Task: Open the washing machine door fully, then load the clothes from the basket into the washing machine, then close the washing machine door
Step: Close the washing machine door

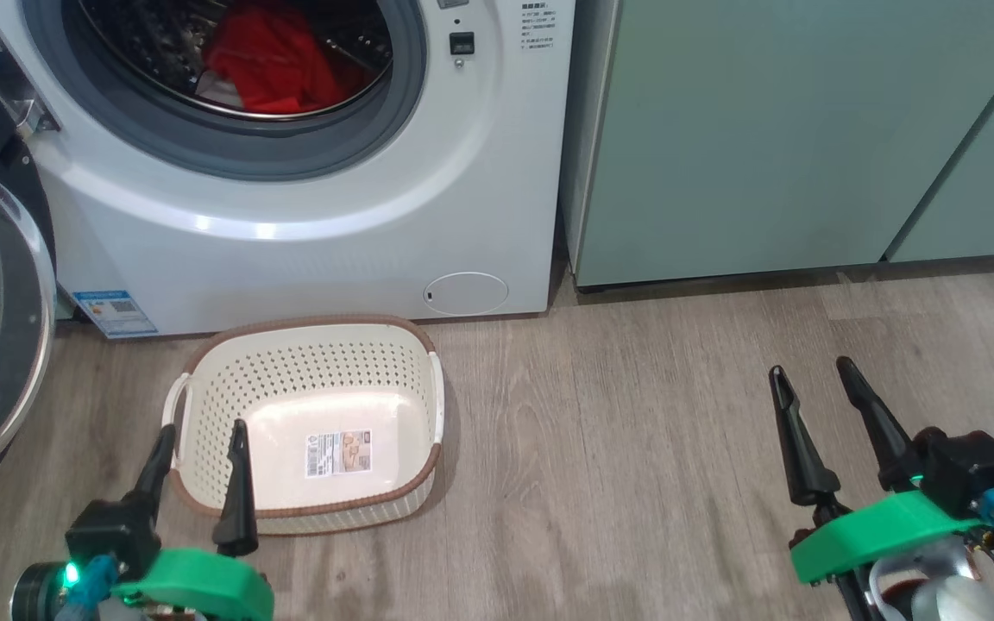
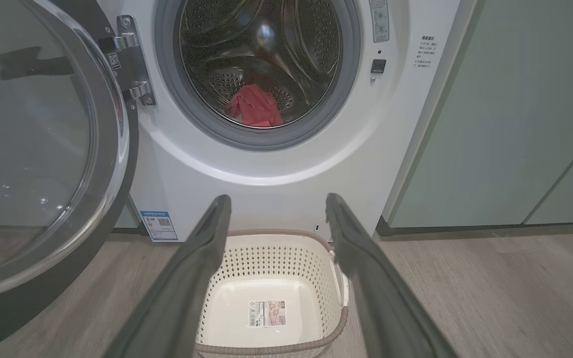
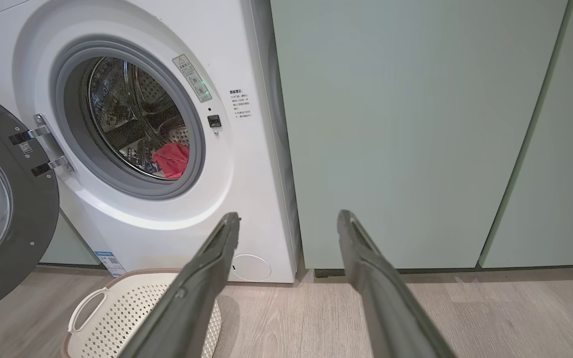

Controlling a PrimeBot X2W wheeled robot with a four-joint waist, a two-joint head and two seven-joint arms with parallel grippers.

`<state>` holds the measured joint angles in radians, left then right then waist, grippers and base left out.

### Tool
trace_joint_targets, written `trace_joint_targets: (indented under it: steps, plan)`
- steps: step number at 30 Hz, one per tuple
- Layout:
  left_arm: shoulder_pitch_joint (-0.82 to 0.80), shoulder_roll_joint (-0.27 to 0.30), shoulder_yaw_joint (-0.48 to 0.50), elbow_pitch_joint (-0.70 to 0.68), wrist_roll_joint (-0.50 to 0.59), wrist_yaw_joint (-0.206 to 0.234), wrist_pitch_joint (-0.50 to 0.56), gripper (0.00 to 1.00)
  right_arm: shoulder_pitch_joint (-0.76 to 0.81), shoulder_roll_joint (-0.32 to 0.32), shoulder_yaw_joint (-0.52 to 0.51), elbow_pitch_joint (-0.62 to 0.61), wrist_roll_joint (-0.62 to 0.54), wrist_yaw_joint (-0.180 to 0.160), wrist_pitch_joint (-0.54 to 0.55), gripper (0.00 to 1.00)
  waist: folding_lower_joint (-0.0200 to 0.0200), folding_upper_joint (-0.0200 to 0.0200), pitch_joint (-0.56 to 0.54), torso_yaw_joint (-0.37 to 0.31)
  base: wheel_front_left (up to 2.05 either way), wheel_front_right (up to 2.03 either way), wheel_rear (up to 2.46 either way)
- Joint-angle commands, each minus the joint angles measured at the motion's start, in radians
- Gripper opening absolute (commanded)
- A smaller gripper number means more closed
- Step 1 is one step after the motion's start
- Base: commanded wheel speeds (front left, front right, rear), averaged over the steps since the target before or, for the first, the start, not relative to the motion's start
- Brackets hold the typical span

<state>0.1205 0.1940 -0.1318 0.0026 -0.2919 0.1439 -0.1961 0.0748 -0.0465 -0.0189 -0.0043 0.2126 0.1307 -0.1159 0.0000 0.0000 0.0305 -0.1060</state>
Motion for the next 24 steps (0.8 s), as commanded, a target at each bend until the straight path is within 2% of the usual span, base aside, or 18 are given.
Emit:
trace_joint_targets:
  steps: [1, 19, 24]
  plan:
    - [-0.051, 0.018, 0.030, -0.033, -0.006, 0.002, -0.011, 1.00, -0.030, -0.004, 0.022, -0.028, 0.004, 0.000, -0.011, 1.00, 0.0000, 0.0000, 0.000, 0.001, 0.00, 0.00, 0.00]
    - [-0.057, 0.024, 0.021, -0.030, -0.014, 0.014, -0.009, 1.00, -0.032, -0.004, 0.017, -0.015, 0.007, 0.000, -0.020, 1.00, 0.0000, 0.0000, 0.000, 0.009, 0.00, 0.00, 0.00]
    - [-0.067, 0.013, 0.013, -0.038, -0.016, 0.017, -0.017, 1.00, -0.025, -0.004, 0.006, -0.026, 0.011, 0.000, -0.021, 1.00, 0.0000, 0.0000, 0.010, 0.070, 0.00, 0.00, 0.00]
